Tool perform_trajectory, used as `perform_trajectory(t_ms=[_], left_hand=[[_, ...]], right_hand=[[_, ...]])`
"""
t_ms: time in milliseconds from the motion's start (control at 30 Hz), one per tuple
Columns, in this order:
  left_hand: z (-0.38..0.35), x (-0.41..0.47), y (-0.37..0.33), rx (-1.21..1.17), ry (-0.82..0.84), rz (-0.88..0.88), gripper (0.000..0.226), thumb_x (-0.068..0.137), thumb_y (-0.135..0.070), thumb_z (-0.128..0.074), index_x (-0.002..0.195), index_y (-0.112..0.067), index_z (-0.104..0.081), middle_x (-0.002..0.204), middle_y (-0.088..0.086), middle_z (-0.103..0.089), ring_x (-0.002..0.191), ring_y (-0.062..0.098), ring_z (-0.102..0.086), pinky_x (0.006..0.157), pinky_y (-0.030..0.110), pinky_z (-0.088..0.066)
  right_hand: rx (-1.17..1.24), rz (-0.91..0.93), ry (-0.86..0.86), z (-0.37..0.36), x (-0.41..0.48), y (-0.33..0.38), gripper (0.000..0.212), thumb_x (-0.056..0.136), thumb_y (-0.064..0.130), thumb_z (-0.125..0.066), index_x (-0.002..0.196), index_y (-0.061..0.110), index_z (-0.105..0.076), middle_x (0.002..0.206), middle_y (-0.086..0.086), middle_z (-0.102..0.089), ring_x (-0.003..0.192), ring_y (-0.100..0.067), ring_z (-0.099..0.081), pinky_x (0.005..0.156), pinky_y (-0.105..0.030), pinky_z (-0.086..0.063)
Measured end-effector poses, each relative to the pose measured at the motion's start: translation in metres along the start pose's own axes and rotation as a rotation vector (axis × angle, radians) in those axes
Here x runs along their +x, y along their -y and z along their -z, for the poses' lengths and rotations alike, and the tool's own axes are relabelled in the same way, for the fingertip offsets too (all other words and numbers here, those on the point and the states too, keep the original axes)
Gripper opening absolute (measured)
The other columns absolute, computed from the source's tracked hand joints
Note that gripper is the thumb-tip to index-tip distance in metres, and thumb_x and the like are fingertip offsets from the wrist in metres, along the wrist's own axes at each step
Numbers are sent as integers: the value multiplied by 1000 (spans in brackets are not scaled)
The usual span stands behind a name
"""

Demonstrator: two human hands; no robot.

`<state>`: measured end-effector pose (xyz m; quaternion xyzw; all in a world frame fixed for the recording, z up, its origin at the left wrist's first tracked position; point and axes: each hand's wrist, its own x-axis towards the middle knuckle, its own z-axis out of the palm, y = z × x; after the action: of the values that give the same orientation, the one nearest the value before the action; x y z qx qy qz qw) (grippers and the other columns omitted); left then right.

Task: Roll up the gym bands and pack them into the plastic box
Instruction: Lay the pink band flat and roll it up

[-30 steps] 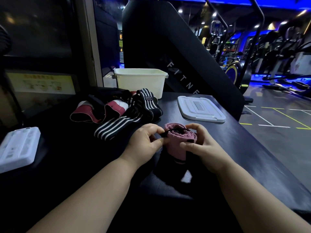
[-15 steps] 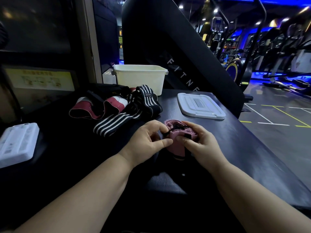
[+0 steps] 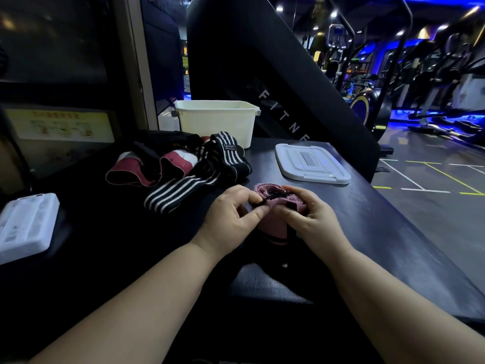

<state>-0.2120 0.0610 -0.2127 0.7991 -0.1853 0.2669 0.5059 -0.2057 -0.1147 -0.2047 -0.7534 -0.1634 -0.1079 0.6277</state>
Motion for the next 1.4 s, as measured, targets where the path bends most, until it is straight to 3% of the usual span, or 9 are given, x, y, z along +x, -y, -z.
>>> perform_trajectory(t_ms=[233,367,500,633,800,1033,1167,1300,1400], left_hand=[[-4,1,2,70,-60,-42,14,78,-25,-73,76,-29,-60,81,-12,-57,68,-5,-52,66,8,-41],[-9,2,5,63,-65,-97,12,76,-27,-69,74,-28,-58,78,-10,-54,67,5,-52,61,9,-38],[-9,2,7,43,-57,-143,10,73,-16,-71,74,-19,-61,79,-11,-53,69,-2,-52,63,6,-37],[-4,0,6,-21,24,-143,27,67,-6,-69,81,-27,-61,89,-11,-55,82,-5,-56,72,6,-42],[-5,-2,7,32,20,-154,24,66,-7,-72,82,-23,-64,89,-14,-56,86,-6,-56,76,6,-42],[1,2,20,173,-55,-89,33,64,9,-76,85,-15,-69,90,-19,-55,79,-10,-53,69,2,-36],[0,0,13,154,-73,-120,24,64,0,-77,84,-11,-69,90,-19,-54,75,-14,-51,71,-1,-35],[-1,-2,3,64,-13,-122,26,66,-8,-70,87,-22,-67,93,-13,-58,76,12,-58,68,10,-44],[0,-3,-2,56,4,-114,22,69,-22,-74,90,-19,-69,96,-10,-60,91,6,-58,79,10,-45]], right_hand=[[-39,-16,-76,-3,1,-2,29,73,29,-83,97,33,-67,92,6,-74,88,-8,-70,84,-31,-56],[-83,-13,-113,-5,2,-1,37,71,34,-83,104,24,-69,94,6,-73,88,-6,-69,84,-31,-56],[-113,-17,-145,-7,3,-1,34,71,32,-84,101,24,-69,92,7,-73,86,-5,-68,81,-25,-55],[-149,-7,-173,-9,4,0,24,72,27,-82,89,33,-66,88,10,-71,84,-2,-66,80,-23,-52],[-60,-48,3,5,5,-6,39,71,29,-85,105,32,-67,99,3,-73,96,-15,-69,89,-36,-55],[270,-109,166,11,4,-8,63,70,15,-83,127,10,-58,113,-7,-71,104,-18,-68,90,-31,-54],[216,-87,117,6,2,-8,57,72,10,-76,125,8,-57,106,-7,-73,96,-15,-69,82,-25,-54],[101,-42,56,4,0,-10,45,79,1,-75,120,10,-60,100,-5,-74,92,-13,-69,83,-28,-55],[69,-26,26,2,-1,-8,42,78,7,-78,117,13,-62,97,-4,-74,92,-15,-71,84,-28,-56]])
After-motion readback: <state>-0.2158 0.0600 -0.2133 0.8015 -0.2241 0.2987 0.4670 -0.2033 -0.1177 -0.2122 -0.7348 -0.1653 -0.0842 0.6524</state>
